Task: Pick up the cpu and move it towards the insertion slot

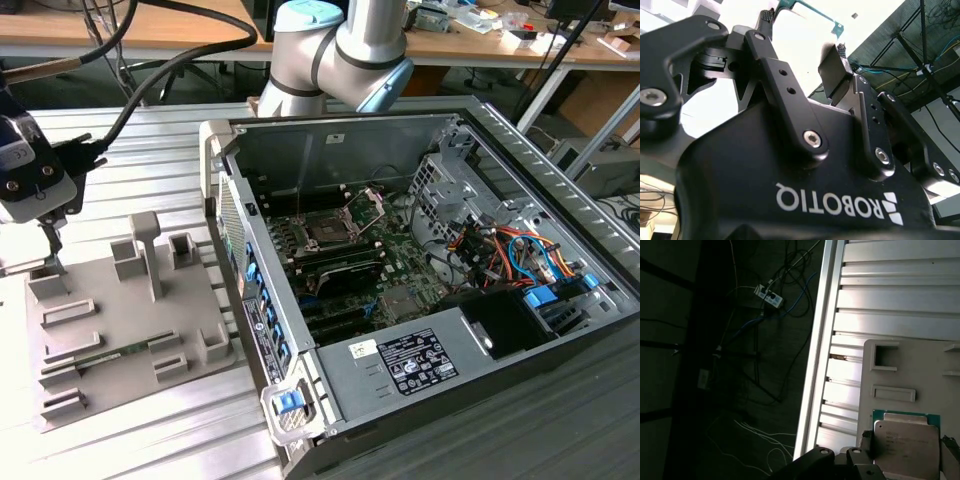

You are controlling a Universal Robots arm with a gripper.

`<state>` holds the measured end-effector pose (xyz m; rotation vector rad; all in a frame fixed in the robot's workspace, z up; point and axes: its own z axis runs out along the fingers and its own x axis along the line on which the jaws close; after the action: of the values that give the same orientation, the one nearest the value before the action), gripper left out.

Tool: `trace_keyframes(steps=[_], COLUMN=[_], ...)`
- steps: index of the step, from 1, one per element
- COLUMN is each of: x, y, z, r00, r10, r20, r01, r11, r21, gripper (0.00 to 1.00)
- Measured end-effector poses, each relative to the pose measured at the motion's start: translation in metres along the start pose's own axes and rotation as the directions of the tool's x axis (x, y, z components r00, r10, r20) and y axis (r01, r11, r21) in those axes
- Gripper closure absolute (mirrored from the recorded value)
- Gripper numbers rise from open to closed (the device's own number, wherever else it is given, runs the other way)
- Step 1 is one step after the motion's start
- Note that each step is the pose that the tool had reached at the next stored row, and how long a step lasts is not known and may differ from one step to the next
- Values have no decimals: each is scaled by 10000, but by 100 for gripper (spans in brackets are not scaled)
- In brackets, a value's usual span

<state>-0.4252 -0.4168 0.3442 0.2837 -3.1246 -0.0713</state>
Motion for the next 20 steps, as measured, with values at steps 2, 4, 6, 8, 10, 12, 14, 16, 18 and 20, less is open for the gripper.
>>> trace_keyframes(steps=[2, 4, 6, 8, 10, 12, 14, 16, 18, 20], x=[0, 0, 0, 0, 0, 0, 0, 0, 0, 0], y=[1, 1, 2, 3, 4, 5, 6, 7, 8, 8], z=[-15, -28, -44, -53, -78, -112, -128, -150, -166, -178], r00=[10000, 10000, 10000, 10000, 10000, 10000, 10000, 10000, 10000, 10000], r10=[0, 0, 0, 0, 0, 0, 0, 0, 0, 0], r20=[0, 0, 0, 1, -1, 1, 1, 1, 2, 0], r01=[0, 0, 0, 0, 0, 0, 0, 0, 0, 0], r11=[10000, 10000, 10000, 10000, 10000, 10000, 10000, 10000, 10000, 10000], r21=[0, 0, 0, 0, 1, 0, 0, 0, -1, -1], gripper=[45, 45, 45, 45, 45, 45, 45, 45, 45, 45])
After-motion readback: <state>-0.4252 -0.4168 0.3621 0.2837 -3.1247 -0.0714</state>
